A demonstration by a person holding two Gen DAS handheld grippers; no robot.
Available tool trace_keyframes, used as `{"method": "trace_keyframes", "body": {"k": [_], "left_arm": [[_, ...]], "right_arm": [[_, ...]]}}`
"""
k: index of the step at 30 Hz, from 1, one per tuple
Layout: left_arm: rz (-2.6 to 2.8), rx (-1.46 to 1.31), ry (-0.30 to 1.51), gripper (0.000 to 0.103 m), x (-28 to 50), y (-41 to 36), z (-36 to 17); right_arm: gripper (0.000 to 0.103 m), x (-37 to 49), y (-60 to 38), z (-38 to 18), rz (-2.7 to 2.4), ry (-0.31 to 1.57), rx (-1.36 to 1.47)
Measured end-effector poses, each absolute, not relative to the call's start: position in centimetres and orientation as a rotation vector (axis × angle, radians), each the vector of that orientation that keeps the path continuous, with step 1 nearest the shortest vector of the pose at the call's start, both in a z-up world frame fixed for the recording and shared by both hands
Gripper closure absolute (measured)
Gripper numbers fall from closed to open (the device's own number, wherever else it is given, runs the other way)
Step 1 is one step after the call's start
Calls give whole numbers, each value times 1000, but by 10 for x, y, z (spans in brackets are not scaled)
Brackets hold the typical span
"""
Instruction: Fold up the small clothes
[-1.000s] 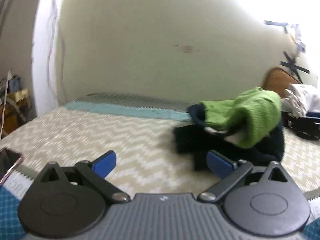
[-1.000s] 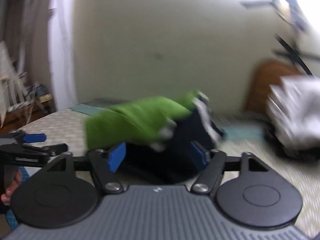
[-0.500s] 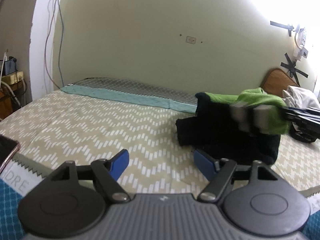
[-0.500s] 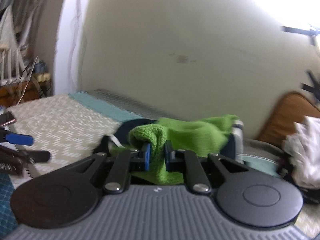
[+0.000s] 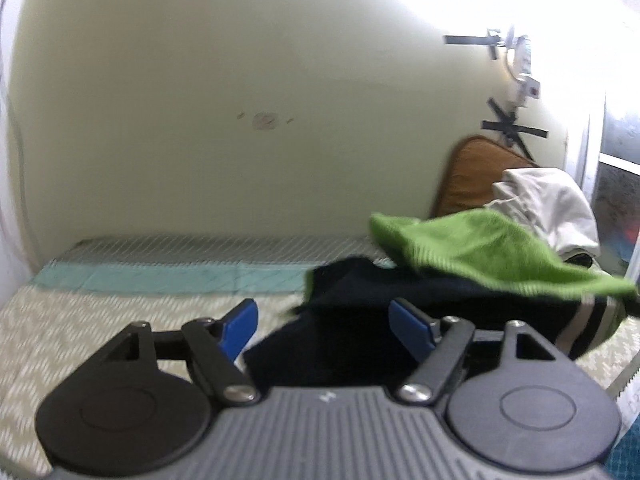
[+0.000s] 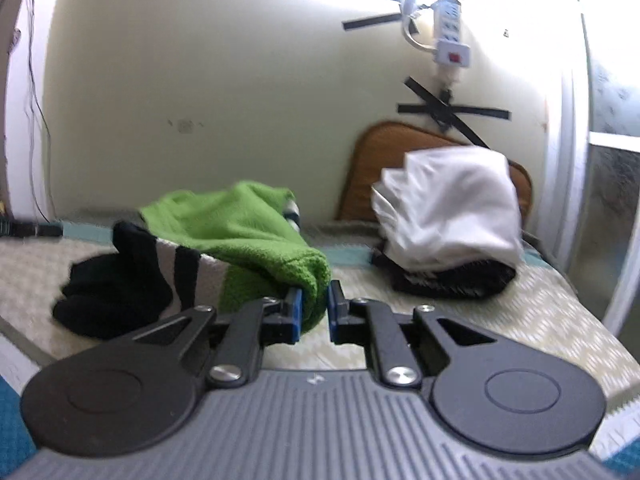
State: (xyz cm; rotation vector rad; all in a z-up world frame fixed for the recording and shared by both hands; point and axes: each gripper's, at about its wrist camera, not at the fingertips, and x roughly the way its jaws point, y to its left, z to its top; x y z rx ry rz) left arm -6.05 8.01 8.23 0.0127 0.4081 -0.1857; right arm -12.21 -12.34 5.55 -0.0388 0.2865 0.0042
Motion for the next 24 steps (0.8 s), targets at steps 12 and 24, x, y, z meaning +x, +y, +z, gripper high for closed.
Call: {"method": "trace_keyframes", "body": {"k": [12,24], "left_arm": [[-190,287,374,26,-22,17,90],[-357,1317,-7,24,-36,-60,31]], "right_arm": [[94,-134,-197,61,-199,326,167],[51,-103,-241,47,-69,392,34]]}}
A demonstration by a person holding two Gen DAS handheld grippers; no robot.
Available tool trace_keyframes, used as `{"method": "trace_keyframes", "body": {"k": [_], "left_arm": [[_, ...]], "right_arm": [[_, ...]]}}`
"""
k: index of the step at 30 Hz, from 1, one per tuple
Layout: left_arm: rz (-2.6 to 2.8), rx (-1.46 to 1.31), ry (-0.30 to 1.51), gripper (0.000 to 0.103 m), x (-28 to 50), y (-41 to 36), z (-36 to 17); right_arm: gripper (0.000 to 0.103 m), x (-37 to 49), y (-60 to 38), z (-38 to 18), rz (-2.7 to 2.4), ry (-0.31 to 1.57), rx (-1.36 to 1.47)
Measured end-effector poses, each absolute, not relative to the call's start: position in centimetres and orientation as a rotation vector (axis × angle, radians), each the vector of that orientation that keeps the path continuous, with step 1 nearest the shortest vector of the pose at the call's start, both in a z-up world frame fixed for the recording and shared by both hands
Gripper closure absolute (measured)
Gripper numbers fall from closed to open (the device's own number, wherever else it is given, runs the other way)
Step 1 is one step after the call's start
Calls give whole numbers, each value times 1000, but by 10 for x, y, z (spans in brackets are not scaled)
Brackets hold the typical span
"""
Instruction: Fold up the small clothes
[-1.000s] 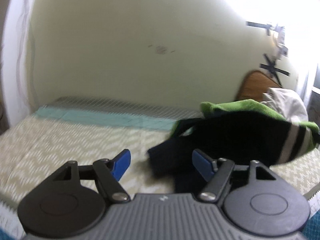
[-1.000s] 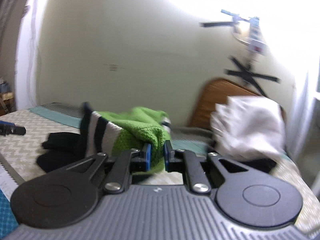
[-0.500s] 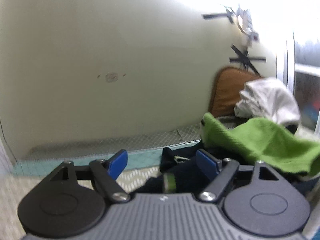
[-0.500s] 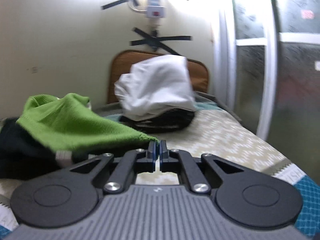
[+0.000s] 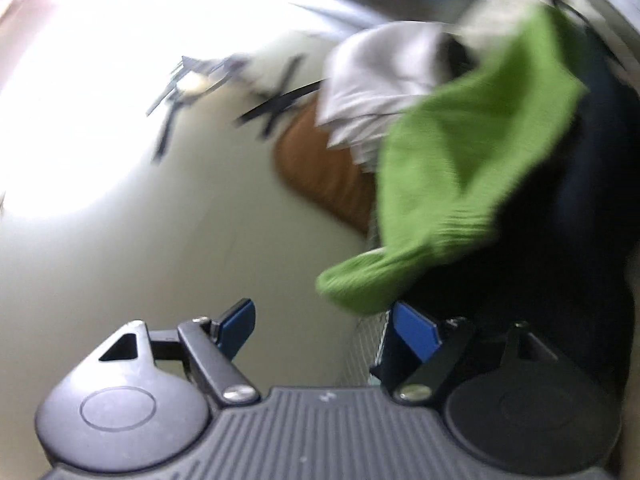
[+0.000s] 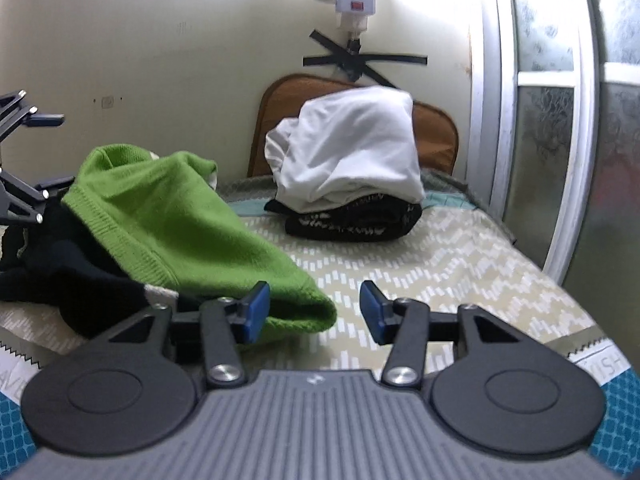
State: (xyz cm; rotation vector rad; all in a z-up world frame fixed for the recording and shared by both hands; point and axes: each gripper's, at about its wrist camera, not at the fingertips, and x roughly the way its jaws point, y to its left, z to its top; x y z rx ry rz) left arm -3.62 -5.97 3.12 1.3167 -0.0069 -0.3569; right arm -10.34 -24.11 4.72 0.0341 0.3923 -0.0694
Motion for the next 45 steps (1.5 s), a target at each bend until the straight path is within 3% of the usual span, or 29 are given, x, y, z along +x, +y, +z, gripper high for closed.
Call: {"method": "trace_keyframes", "body": {"k": [5,7,8,12,15,16,17,25,32,38,45], "left_arm": [[-490,1519,-75,24,-34,-66,24],[-536,1552,-73,30,-34,-68,22],[-555,1563,-62,36,-31,-69,22],[-557,1545,-17,91,-17,-80,23],[-514,1443,-9,91,-13,-75,38],[-496,1401,-3,92,-13,-72,45],[-474,1350,2,92,-14,-70,53],[-325,854,24,92,-53,-37,126],[-188,427,-104,92,-117,19,217],[-42,284,-342,93,-198,53,293],[29,232,-478,92,-237,65,351]], "right_arm": [[48,-73,-282,36,32,437,33],[47,-65,-292,33,76,461,44],[46,-63,-295,32,83,467,49],[45,-58,-309,32,108,462,93],[46,-52,-312,30,127,471,98],[59,-49,-312,30,143,489,84],[93,-48,-308,30,158,496,66],[94,-87,-274,100,161,165,-24],[94,-121,-232,197,208,-133,-89],[94,-156,-202,283,207,-348,-104],[94,-191,-195,361,284,-436,-63]]}}
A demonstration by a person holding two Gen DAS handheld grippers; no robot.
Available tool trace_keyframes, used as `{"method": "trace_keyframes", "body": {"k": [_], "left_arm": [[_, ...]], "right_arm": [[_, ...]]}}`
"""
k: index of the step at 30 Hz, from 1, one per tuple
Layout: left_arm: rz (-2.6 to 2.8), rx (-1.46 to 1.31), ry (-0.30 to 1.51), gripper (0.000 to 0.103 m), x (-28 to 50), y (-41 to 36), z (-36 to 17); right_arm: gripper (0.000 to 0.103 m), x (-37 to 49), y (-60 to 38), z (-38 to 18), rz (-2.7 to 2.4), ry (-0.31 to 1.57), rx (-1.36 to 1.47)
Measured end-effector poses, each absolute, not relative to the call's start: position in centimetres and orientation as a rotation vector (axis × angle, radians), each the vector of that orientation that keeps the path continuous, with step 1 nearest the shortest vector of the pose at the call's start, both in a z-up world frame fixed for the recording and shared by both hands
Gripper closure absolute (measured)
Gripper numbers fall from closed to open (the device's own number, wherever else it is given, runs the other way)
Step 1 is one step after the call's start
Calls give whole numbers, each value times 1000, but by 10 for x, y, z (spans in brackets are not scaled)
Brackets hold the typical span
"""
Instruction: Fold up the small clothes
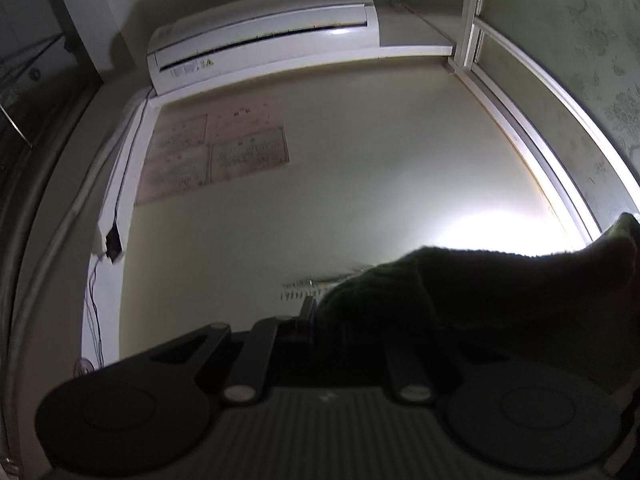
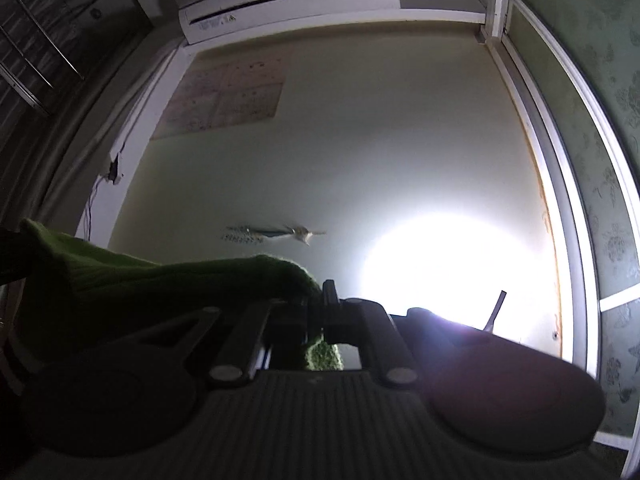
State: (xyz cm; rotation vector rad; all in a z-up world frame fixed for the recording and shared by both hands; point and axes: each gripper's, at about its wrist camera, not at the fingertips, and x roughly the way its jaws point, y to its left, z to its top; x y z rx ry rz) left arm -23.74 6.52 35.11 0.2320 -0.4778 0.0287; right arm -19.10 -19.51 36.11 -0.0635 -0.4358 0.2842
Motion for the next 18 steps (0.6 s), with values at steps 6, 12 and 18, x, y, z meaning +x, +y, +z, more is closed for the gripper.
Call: {"method": "trace_keyframes", "body": {"k": [6,12,18], "left_arm": [[78,287,-372,92,-199,64,338],[119,342,-44,87,-80,53,271],[171,399,451,77,42,37,126]], "right_arm": [[94,-168,-197,356,288,-352,-79],[94,-71,-166,280,265,-45,-81],[74,71,-107,143,125,419,-108]]}}
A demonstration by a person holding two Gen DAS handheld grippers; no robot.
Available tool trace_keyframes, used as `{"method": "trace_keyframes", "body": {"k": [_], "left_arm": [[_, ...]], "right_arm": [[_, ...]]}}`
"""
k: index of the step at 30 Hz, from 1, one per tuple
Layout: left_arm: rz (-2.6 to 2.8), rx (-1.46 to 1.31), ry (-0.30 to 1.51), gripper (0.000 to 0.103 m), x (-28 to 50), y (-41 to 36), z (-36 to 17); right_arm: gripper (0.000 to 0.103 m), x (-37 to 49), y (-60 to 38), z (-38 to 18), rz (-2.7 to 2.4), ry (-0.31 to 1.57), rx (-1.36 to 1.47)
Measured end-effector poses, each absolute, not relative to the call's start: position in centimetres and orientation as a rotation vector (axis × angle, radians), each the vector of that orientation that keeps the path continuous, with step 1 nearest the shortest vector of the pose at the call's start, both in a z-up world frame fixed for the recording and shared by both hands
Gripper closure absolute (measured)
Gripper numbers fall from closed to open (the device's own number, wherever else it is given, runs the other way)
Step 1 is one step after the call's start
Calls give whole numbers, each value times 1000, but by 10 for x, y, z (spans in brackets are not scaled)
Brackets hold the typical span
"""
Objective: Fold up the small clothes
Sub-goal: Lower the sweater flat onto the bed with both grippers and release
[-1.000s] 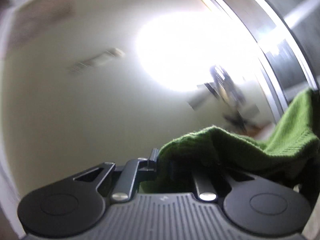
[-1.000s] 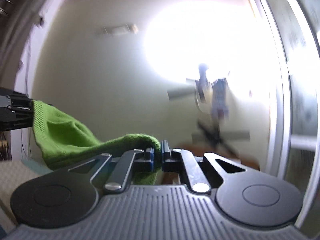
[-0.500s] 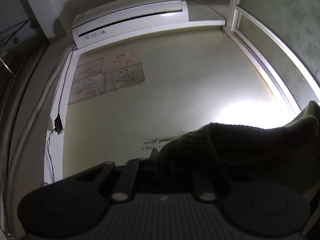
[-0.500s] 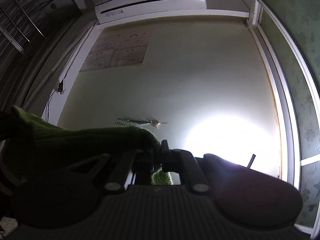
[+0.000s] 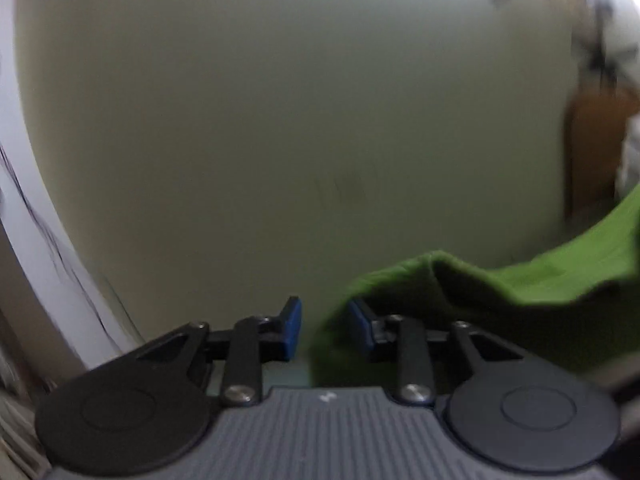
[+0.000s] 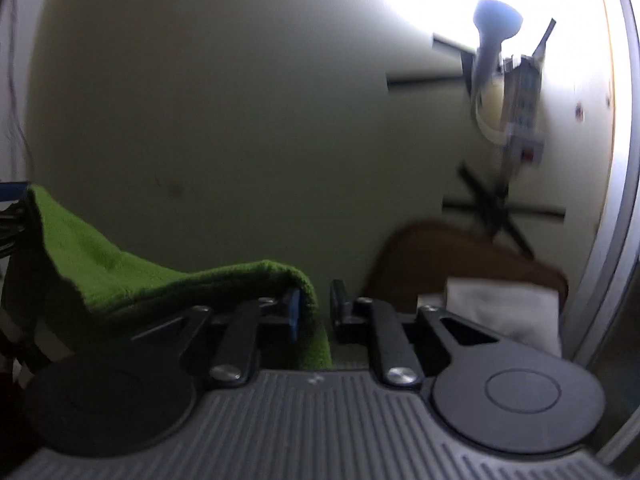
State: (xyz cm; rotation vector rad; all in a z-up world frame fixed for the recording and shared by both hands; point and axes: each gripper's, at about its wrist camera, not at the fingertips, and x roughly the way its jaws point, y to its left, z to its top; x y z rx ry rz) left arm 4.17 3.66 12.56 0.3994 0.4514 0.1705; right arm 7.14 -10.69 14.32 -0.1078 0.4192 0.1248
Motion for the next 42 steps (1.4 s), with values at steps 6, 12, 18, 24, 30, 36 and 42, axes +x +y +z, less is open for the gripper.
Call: {"method": "trace_keyframes", "body": {"k": [6,12,18,24,30,36,42], "left_arm": [[69,383,482,74,26,25,60],[99,462,468,67,27,18,24],[166,409,515,64,40,33,11],[181,333,541,59,46,47,9],[193,345,566,58,52,47,6],[205,368,584,58,52,46,5],[211,379,590,57,51,46,5]], "right_arm": [[74,95,-112,56,210,595,-98],[57,81,-101,40,162,585,-121],[50,66,-95,36,196,588,-127],[48,80,-88,25,216,593,-122],[46,78,-86,26,217,594,-117],[45,78,-88,24,200,593,-103],[44,76,-93,24,222,595,-104]]}}
